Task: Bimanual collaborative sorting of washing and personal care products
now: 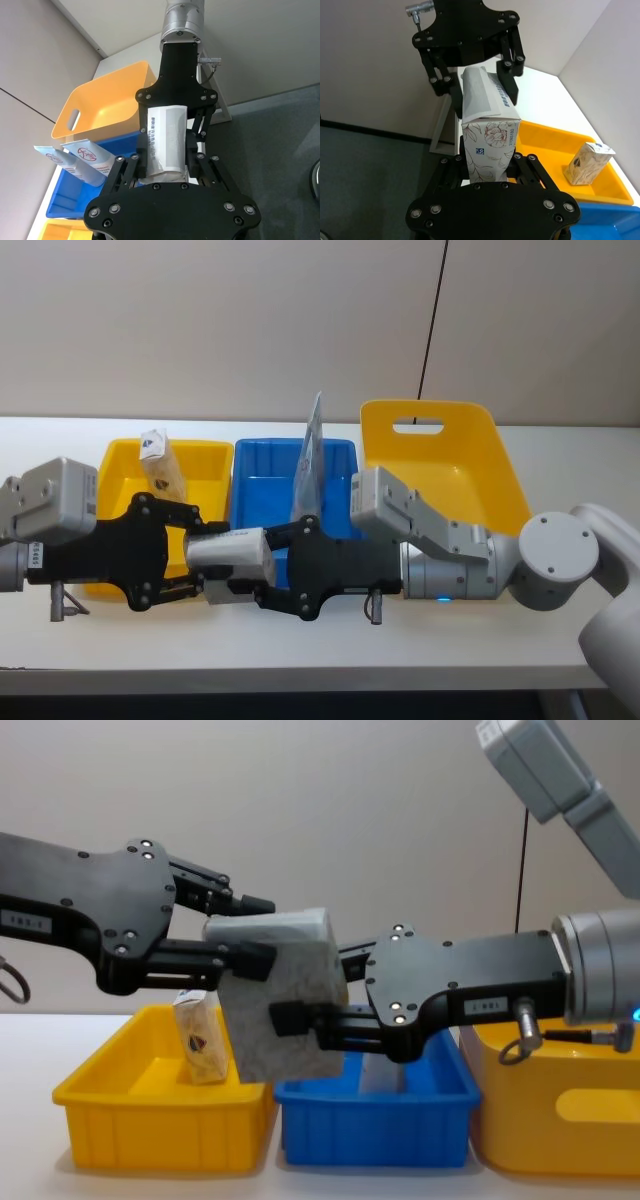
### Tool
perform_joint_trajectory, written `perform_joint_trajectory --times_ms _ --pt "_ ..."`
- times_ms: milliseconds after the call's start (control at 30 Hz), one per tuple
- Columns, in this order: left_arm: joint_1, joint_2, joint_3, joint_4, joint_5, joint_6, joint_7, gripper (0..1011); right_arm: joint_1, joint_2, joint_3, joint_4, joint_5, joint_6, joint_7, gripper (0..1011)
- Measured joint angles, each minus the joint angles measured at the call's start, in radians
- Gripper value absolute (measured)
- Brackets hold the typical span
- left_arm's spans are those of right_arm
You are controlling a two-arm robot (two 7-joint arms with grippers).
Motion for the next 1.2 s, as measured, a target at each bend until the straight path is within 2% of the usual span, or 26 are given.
perform_joint_trajectory --times_ms 300,400,467,567,733,1067,1200 --pt "0.0 0.0 0.0 0.0 0.0 0.0 0.0 652 -0.006 0.006 -0.002 -0.017 0.011 0.004 -0.015 342" --pt "0.0 0.0 0.0 0.0 0.0 0.0 0.0 710 -0.009 0.011 -0.002 -0.025 0.014 0.006 -0.019 342" --pt "0.0 0.0 0.0 0.0 0.0 0.0 0.0 805 -0.011 0.016 -0.002 -0.032 0.018 0.008 -0.022 342" --pt "0.0 0.0 0.0 0.0 0.0 0.0 0.0 896 -0.016 0.024 0.0 -0.043 0.022 0.011 -0.025 342" --pt "0.0 0.0 0.0 0.0 0.0 0.0 0.0 1001 -0.026 0.044 0.004 -0.067 0.029 0.016 -0.03 342" --pt "0.0 0.0 0.0 0.0 0.0 0.0 0.0 1001 -0.063 0.11 0.029 -0.132 0.05 0.027 -0.049 342" --pt "0.0 0.0 0.0 0.0 0.0 0.0 0.0 1001 -0.089 0.149 0.053 -0.169 0.062 0.029 -0.069 342"
